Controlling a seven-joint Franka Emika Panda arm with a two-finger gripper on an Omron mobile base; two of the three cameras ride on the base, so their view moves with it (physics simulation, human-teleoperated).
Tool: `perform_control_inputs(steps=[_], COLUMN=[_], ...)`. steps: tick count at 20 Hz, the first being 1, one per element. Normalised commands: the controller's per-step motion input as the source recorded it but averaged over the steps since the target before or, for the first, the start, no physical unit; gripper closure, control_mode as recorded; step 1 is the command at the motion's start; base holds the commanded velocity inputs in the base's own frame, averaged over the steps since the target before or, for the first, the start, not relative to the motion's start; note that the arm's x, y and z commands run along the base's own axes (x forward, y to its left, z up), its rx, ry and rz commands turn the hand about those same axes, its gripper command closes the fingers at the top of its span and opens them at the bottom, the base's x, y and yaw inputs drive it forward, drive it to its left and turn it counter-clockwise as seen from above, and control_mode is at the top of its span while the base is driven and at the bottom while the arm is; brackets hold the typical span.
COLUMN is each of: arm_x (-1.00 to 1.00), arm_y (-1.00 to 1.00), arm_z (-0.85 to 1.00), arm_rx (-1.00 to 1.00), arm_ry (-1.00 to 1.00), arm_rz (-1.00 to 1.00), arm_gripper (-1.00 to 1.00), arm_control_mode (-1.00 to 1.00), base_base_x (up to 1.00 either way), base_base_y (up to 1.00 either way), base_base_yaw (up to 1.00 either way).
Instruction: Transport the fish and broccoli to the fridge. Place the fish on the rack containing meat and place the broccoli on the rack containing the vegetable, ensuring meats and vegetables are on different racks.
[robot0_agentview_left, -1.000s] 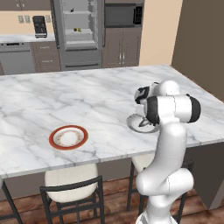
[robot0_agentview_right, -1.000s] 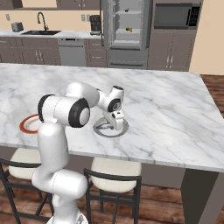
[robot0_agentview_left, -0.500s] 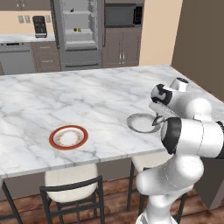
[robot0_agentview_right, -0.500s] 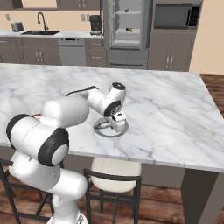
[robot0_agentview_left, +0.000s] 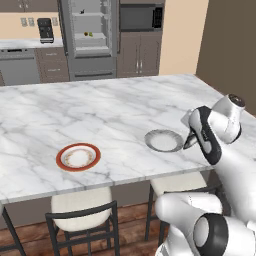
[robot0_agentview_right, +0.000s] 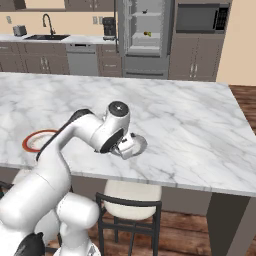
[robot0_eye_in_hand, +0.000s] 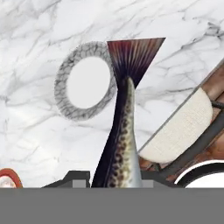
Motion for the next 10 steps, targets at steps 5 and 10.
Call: perform_control_inputs(steps=[5, 10], arm_x=[-0.96, -1.0], arm_y=[0.57, 0.4], arm_z=[0.67, 0.78], arm_rx=[-0.04, -0.01], arm_ry=[-0.23, -0.19], arm_rz=[-0.19, -0.23], arm_gripper=[1.0, 1.0], arm_control_mode=[-1.0, -1.0], base_base_x=[0.0, 0.0], base_base_y=[0.0, 0.0], base_base_yaw=[0.0, 0.0])
